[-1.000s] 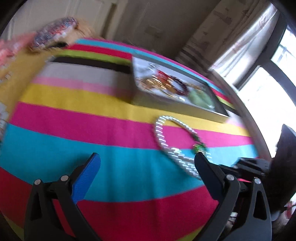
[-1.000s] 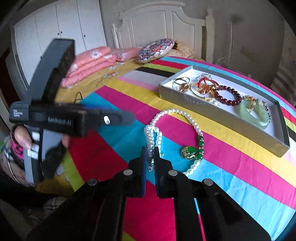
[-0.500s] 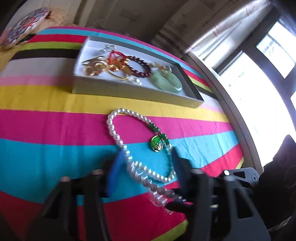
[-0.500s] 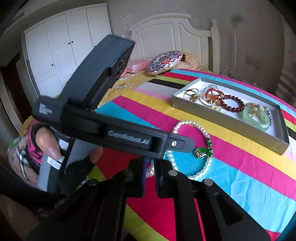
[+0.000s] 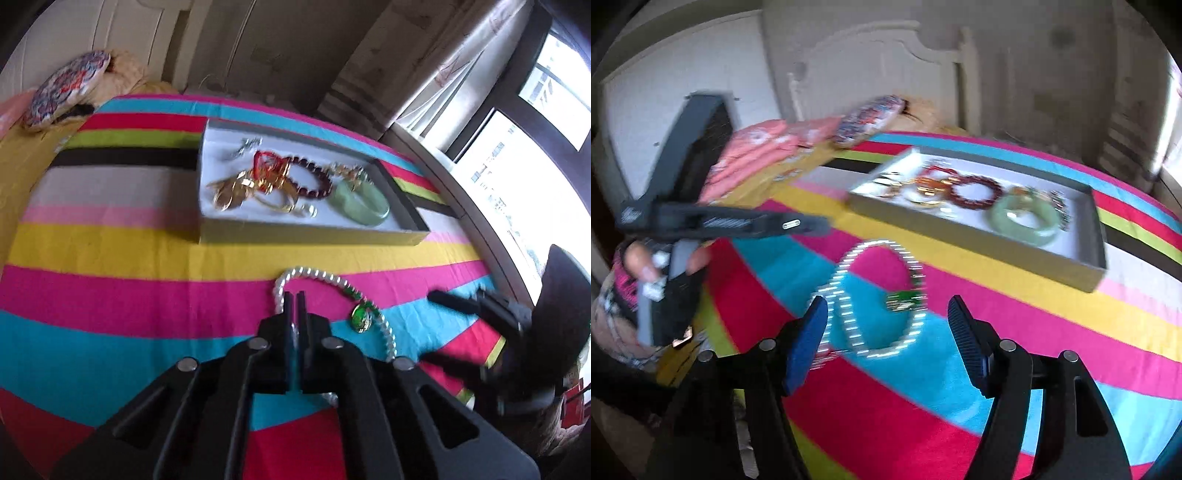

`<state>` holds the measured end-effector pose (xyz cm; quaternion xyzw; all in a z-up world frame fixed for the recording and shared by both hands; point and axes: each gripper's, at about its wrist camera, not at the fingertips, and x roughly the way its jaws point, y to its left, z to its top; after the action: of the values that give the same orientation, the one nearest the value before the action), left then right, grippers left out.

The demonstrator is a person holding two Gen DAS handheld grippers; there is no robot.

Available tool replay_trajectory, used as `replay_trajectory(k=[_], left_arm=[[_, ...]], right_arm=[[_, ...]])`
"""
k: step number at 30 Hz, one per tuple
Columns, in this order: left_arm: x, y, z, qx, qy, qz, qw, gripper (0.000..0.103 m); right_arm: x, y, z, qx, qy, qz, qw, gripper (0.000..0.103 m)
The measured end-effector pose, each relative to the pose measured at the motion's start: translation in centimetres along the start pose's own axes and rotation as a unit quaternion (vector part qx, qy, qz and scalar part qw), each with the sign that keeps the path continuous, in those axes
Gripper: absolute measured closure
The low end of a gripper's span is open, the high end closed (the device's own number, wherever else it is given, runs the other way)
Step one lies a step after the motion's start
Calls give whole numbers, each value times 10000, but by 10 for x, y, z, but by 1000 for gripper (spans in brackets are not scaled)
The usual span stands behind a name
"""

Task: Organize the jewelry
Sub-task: 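Lift the pearl necklace with both grippers and carry it over the tray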

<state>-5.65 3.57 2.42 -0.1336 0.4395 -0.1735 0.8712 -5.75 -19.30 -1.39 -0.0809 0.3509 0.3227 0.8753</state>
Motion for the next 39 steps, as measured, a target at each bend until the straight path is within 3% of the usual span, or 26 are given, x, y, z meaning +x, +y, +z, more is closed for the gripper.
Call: replay_trajectory(k=[1, 2, 3, 6, 9, 13, 14, 16, 17, 18, 19, 20, 21, 31, 39], left_arm=[[1, 0, -3, -45, 19, 1, 10000, 60], [0, 0, -7, -110, -27, 30, 9999, 34], [-1, -2, -12, -120, -97, 97, 9998, 29], [3, -16, -25, 287, -24, 349, 9990, 29], [13, -38, -37, 953, 39, 759, 9925, 29], [29, -49, -43, 1267, 124, 966, 9872, 29], [31, -50, -43, 1326, 97, 982, 9862, 30], [30, -54, -44, 1395, 108, 787, 9870, 48], [29, -55, -44, 1456, 148, 548, 9877, 68], [28, -56, -45, 1477, 181, 461, 9878, 79], [27, -57, -46, 1534, 172, 452, 9870, 80], [26, -59, -47, 1592, 132, 486, 9860, 92], [25, -60, -48, 1653, 98, 560, 9846, 96], [-4, -75, -38, 1904, -400, 727, 9782, 96], [-25, -93, -7, 2083, -705, 839, 9719, 96]], right_arm=[[5, -3, 3, -48, 76, -93, 9999, 39], [11, -5, 7, -108, 159, -163, 9997, 42], [17, -7, 11, -154, 232, -206, 9994, 44], [34, -9, 18, -226, 424, -222, 9986, 47], [50, -2, 26, -408, 561, -193, 9974, 47], [69, 11, 33, -748, 746, -250, 9941, 52], [73, 12, 33, -775, 830, -251, 9932, 58], [80, 10, 35, -791, 890, -214, 9927, 70], [79, 10, 35, -826, 867, -216, 9926, 84], [77, 11, 34, -876, 862, -286, 9920, 94], [76, 12, 33, -887, 832, -325, 9920, 94], [73, 11, 30, -874, 751, -326, 9928, 94], [70, 11, 28, -879, 677, -377, 9931, 94], [10, 6, 42, -940, -232, -865, 9915, 94], [-15, -1, 62, -925, -559, -1031, 9888, 94]])
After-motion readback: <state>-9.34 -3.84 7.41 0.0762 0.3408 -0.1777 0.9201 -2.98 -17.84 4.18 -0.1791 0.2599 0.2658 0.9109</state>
